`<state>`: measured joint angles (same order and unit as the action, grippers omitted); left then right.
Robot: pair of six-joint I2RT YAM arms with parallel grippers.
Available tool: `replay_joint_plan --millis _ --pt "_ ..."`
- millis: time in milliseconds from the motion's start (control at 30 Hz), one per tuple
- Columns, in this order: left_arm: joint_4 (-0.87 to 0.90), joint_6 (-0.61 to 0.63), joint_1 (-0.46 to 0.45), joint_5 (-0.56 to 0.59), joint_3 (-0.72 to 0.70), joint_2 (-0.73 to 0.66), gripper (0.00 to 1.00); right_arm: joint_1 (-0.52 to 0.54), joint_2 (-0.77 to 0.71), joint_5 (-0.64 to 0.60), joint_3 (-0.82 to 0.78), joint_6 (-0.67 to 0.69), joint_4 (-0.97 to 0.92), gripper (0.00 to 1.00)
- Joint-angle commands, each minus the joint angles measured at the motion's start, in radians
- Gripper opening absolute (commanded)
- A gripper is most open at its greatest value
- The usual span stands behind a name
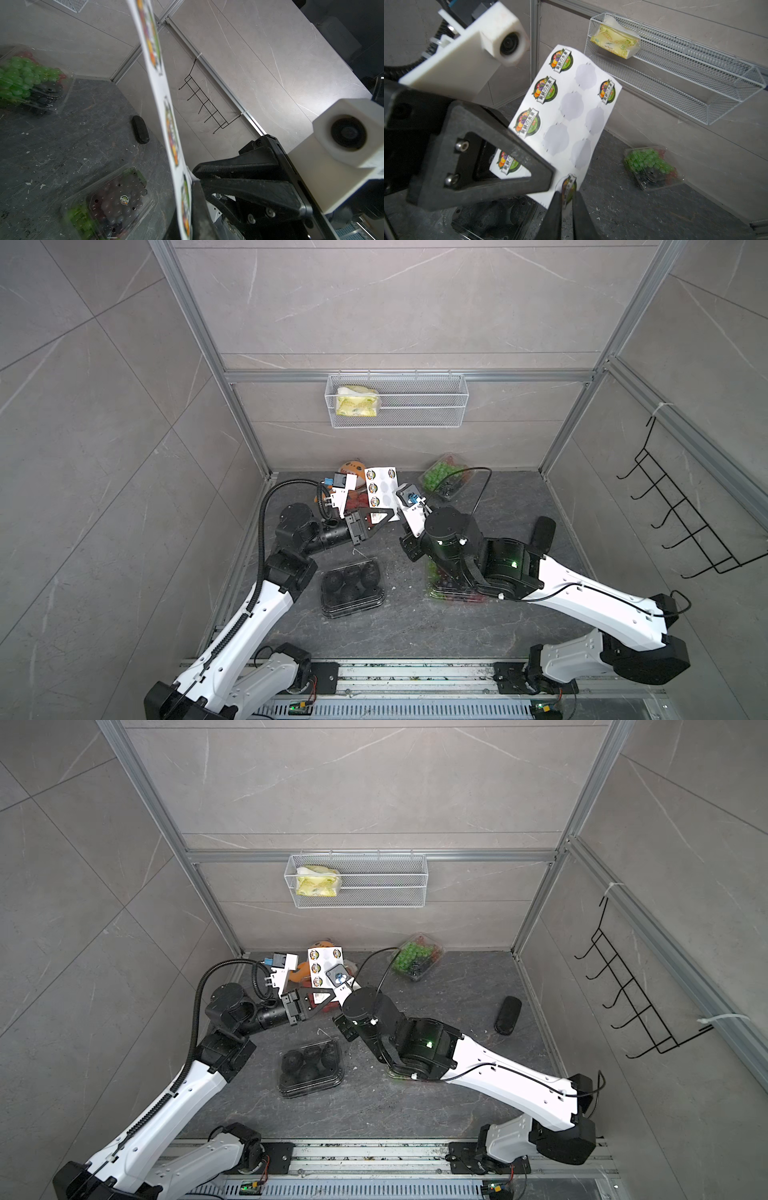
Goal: Label fruit boxes
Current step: Tear off the label from the label sticker.
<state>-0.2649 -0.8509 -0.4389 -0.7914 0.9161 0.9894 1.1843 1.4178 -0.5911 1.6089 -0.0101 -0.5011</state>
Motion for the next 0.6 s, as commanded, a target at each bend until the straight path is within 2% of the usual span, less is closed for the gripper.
replay_joint_plan --millis 0,100,200,567 --pt "-0.038 0.019 -0.003 -0.029 0.022 -0.02 0.0 -0.005 0.003 -0.005 0.026 0.0 0.003 0.15" --pt "-0.038 0.019 -0.003 -0.028 0.02 -0.02 0.0 -0.005 0.001 0.013 0.023 0.002 0.006 0.14" --pt "-0.038 0.019 -0.004 -0.029 0.02 -0.022 0.0 -0.005 0.006 0.014 0.027 0.001 0.003 0.0" --pt "0.005 0.045 -0.003 -0.008 0.023 -0.045 0.0 -0.04 -0.039 -0.043 -0.03 -0.017 -0.005 0.0"
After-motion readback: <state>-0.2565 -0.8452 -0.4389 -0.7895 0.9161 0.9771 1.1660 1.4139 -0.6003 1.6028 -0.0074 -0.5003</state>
